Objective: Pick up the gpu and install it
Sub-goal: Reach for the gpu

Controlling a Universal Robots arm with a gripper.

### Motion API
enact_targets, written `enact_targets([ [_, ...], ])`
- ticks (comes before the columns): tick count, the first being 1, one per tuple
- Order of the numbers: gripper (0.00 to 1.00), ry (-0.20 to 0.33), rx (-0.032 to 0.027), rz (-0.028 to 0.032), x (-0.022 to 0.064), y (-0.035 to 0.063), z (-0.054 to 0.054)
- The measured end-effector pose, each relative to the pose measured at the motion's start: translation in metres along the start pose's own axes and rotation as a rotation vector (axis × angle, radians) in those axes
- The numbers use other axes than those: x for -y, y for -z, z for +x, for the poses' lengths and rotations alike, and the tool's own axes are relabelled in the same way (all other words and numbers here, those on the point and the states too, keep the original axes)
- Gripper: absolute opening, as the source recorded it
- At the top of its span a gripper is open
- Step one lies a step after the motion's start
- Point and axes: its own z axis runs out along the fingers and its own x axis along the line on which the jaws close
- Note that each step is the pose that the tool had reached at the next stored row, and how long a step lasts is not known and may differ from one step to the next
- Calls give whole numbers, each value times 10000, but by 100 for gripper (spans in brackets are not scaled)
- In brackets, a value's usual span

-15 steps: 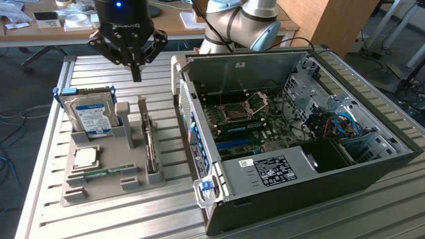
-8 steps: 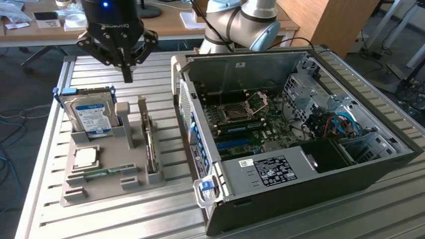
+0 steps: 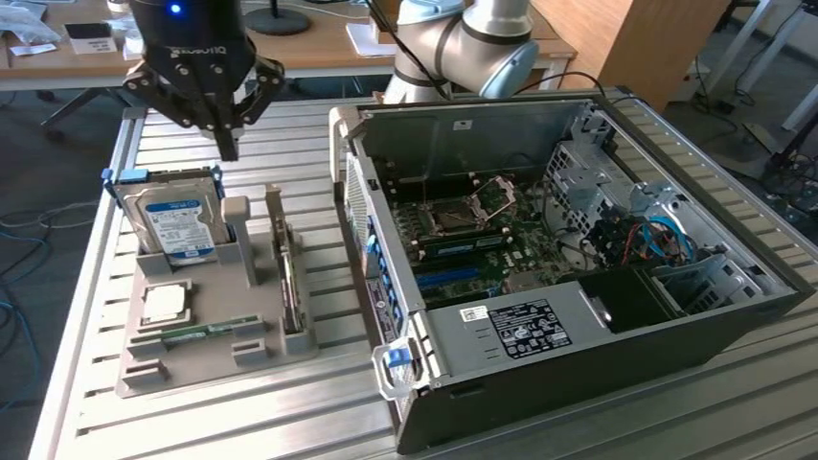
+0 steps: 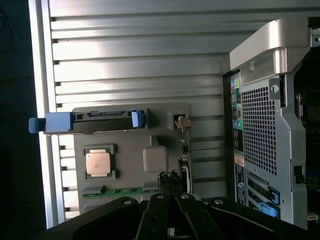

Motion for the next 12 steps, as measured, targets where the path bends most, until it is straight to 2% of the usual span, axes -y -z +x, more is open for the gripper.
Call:
enact_targets([
  [7, 11, 1, 0, 0, 10, 1, 131],
  [12, 11, 1, -1, -1, 6, -2, 91],
])
